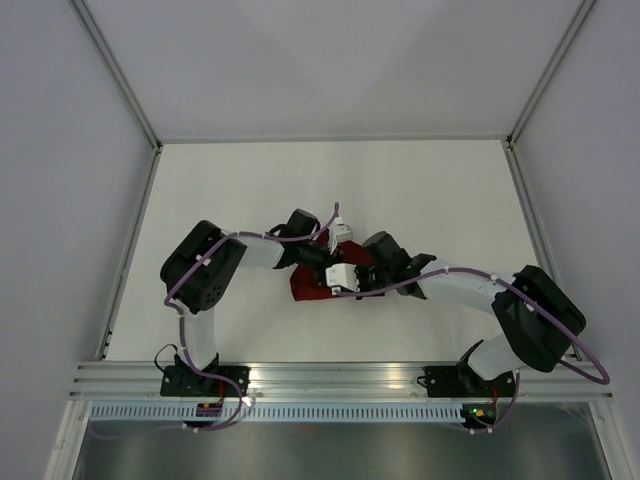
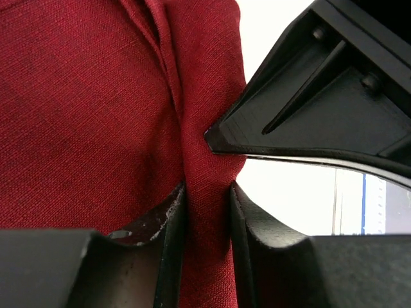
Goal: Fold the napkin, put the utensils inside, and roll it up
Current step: Roll the napkin at the center of the board.
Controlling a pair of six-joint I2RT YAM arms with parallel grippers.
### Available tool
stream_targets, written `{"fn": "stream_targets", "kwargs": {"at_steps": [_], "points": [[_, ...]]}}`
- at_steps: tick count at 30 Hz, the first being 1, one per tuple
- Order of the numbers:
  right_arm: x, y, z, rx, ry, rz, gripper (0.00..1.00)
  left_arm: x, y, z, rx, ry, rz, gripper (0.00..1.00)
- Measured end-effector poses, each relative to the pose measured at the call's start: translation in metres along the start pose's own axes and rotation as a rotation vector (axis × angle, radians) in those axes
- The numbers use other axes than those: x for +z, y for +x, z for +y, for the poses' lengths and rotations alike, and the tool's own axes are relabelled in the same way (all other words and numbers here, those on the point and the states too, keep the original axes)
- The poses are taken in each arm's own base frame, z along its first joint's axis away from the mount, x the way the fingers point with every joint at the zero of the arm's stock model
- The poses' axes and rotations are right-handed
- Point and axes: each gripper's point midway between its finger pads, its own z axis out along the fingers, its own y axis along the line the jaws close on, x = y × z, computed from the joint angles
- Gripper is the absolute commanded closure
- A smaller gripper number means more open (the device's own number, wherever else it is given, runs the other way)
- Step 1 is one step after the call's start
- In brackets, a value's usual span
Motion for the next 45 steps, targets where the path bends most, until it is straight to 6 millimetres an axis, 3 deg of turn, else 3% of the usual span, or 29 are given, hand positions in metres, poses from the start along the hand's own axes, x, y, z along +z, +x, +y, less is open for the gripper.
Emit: {"fn": "stream_targets", "kwargs": {"at_steps": [8,15,19,24,30,33,36,39,45], "points": [[0.004,-0.004,-0.002,0.016,-0.067,0.025,1.0,-0.019,-0.011,-0.003,0.029,-0.104,-0.031,0.51],[0.005,-0.004,-0.003,0.044,-0.128,0.059,0.99,-0.053,-0.056,0.013,0.096,-0.277,-0.159,0.52],[0.005,-0.001,-0.007,0.086,-0.188,0.075,1.0,-0.09,-0.076,0.034,0.095,-0.47,-0.269,0.51],[0.006,0.002,-0.013,0.201,-0.303,0.066,1.0,-0.162,-0.098,0.05,0.074,-0.772,-0.468,0.47],[0.009,0.005,-0.018,0.351,-0.444,0.056,1.0,-0.236,-0.135,0.024,0.12,-0.999,-0.748,0.45],[0.011,0.007,-0.02,0.427,-0.505,0.055,1.0,-0.257,-0.143,0.001,0.162,-1.028,-0.847,0.48],[0.014,0.008,-0.021,0.508,-0.567,0.063,1.0,-0.258,-0.151,-0.018,0.226,-1.02,-0.866,0.49],[0.015,0.009,-0.021,0.572,-0.613,0.077,1.0,-0.242,-0.15,-0.033,0.324,-1.004,-0.823,0.45],[0.016,0.009,-0.023,0.636,-0.661,0.11,1.0,-0.167,-0.126,-0.062,0.54,-0.892,-0.606,0.42]]}}
